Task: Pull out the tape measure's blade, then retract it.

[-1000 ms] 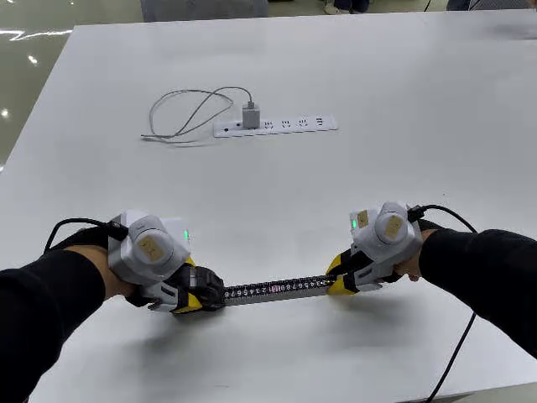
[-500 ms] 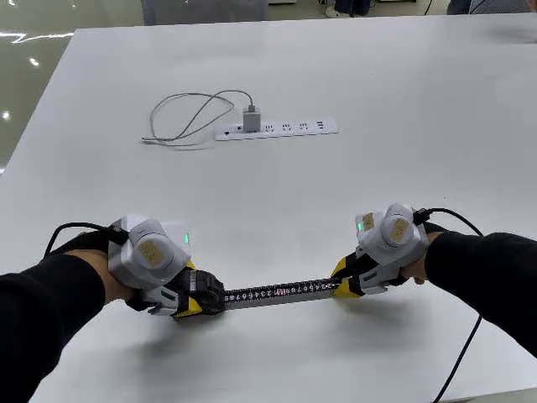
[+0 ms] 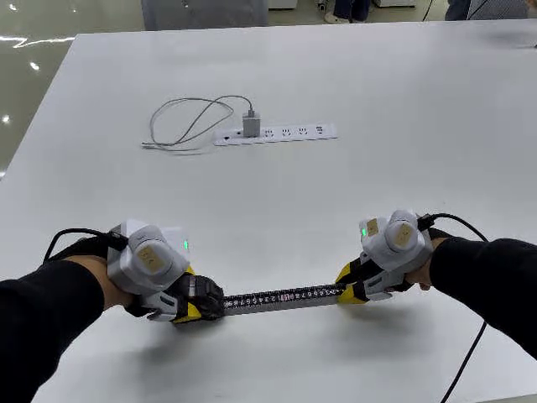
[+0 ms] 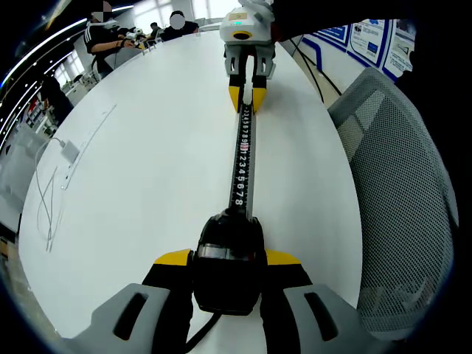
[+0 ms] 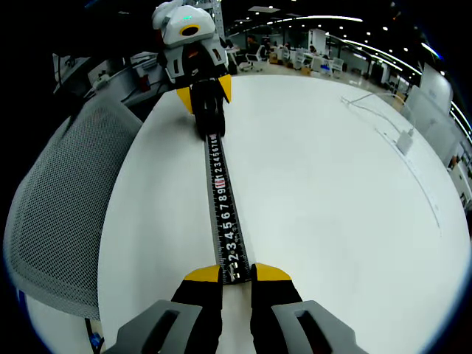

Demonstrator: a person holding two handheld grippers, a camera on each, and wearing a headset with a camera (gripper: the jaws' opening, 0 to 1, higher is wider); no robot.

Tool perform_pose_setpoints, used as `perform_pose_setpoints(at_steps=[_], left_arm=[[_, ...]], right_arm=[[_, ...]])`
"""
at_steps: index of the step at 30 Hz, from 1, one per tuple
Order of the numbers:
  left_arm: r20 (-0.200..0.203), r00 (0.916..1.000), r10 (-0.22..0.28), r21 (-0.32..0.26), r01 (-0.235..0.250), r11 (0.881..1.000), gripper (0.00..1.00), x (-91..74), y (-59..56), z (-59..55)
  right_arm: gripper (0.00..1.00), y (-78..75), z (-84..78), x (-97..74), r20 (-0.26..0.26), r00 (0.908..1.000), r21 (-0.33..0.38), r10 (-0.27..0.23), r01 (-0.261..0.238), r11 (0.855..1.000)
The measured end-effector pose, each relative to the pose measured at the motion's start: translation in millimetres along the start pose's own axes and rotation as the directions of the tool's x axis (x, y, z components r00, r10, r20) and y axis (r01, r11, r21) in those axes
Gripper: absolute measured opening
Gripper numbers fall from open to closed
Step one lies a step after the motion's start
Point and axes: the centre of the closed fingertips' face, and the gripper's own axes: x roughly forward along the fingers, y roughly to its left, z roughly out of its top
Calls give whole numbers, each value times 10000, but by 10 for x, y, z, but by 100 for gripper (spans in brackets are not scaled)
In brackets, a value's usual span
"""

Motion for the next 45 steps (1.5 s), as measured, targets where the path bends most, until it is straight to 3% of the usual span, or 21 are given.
perform_pose_setpoints(at_steps=[45], left_arm=[[-48, 10000, 35, -11, -35, 10000, 30, -7, -4, -12]], right_arm=[[10, -37, -170, -113, -130, 9999, 14, -110, 110, 9999]])
